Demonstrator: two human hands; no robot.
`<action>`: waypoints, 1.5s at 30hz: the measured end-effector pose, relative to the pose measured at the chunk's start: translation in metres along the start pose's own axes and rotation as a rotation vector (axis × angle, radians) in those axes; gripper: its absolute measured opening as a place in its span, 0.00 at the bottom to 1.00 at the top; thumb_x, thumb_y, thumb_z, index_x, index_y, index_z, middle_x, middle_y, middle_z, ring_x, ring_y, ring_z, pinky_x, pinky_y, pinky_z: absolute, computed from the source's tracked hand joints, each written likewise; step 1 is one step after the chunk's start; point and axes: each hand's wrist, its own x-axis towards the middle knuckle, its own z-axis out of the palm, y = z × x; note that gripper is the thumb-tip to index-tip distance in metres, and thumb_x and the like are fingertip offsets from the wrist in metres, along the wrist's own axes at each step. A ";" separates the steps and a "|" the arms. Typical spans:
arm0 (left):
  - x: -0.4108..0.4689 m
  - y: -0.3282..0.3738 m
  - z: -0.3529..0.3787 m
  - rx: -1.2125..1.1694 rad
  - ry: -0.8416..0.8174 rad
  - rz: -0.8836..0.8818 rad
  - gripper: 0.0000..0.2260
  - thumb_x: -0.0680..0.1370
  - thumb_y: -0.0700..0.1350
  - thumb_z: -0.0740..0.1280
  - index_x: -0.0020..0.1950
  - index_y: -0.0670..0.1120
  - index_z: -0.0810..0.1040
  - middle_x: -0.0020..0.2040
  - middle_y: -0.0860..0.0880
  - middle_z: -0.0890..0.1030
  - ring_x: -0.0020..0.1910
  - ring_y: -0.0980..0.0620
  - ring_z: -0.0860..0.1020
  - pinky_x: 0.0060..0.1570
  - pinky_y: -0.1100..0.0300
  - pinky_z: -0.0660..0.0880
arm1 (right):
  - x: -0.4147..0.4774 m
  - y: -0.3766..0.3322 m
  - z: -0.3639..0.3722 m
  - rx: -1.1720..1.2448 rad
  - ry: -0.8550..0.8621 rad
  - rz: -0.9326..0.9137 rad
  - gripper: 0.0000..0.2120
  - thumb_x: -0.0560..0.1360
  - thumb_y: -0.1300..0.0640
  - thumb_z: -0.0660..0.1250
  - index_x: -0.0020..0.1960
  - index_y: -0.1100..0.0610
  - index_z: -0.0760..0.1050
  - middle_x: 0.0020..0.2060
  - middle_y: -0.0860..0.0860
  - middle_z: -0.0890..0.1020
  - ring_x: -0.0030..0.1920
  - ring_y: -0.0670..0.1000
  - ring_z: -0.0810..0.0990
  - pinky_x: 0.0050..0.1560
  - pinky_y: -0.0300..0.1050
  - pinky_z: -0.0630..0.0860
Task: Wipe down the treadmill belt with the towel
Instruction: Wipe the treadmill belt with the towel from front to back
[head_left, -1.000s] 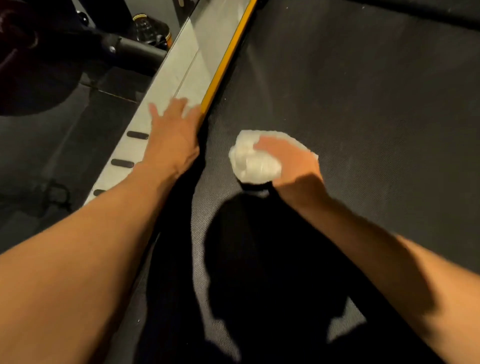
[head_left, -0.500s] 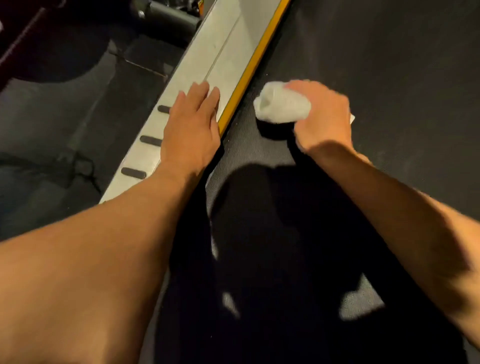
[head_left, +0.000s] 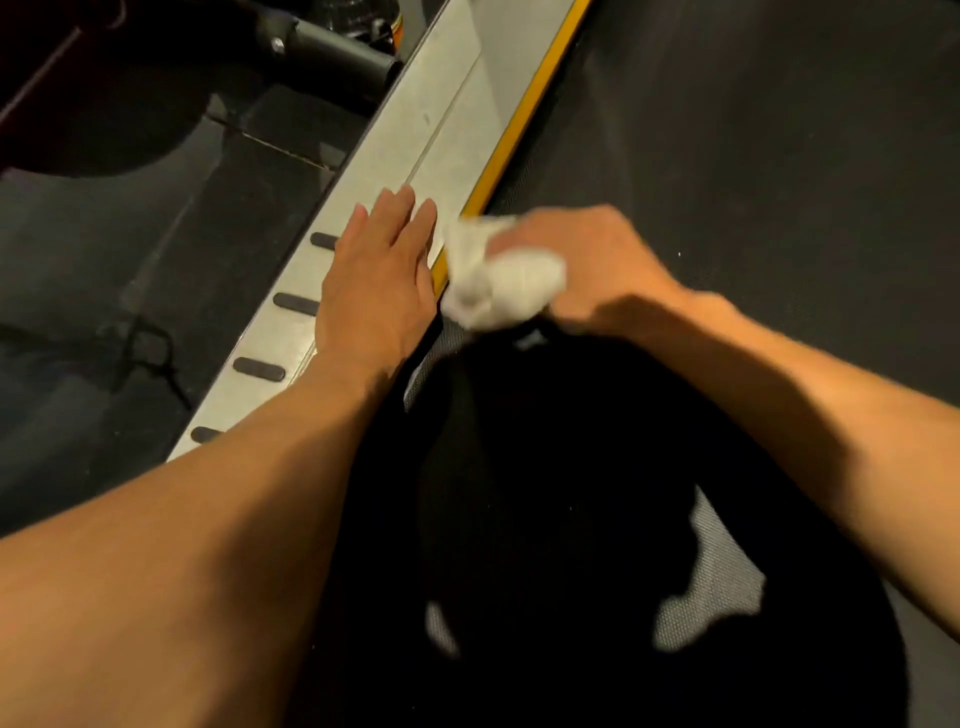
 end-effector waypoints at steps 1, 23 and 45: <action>0.000 0.000 0.000 -0.002 0.005 0.011 0.21 0.83 0.44 0.53 0.76 0.45 0.63 0.76 0.46 0.63 0.76 0.47 0.59 0.73 0.60 0.42 | 0.011 0.014 -0.007 -0.083 0.119 0.139 0.22 0.70 0.68 0.64 0.63 0.58 0.77 0.60 0.58 0.79 0.63 0.58 0.76 0.64 0.44 0.69; -0.003 0.003 -0.003 -0.053 0.014 -0.060 0.20 0.83 0.45 0.53 0.76 0.48 0.64 0.77 0.49 0.62 0.76 0.49 0.58 0.73 0.62 0.43 | -0.014 -0.024 0.028 -0.349 -0.185 0.066 0.27 0.74 0.65 0.63 0.72 0.53 0.67 0.73 0.53 0.65 0.74 0.55 0.60 0.73 0.52 0.47; -0.004 0.008 -0.007 0.019 -0.036 0.010 0.20 0.82 0.42 0.56 0.75 0.44 0.63 0.76 0.45 0.62 0.74 0.42 0.61 0.73 0.57 0.46 | -0.088 -0.057 0.003 -0.266 -0.232 0.061 0.07 0.63 0.50 0.70 0.41 0.48 0.81 0.34 0.46 0.79 0.40 0.50 0.79 0.41 0.46 0.71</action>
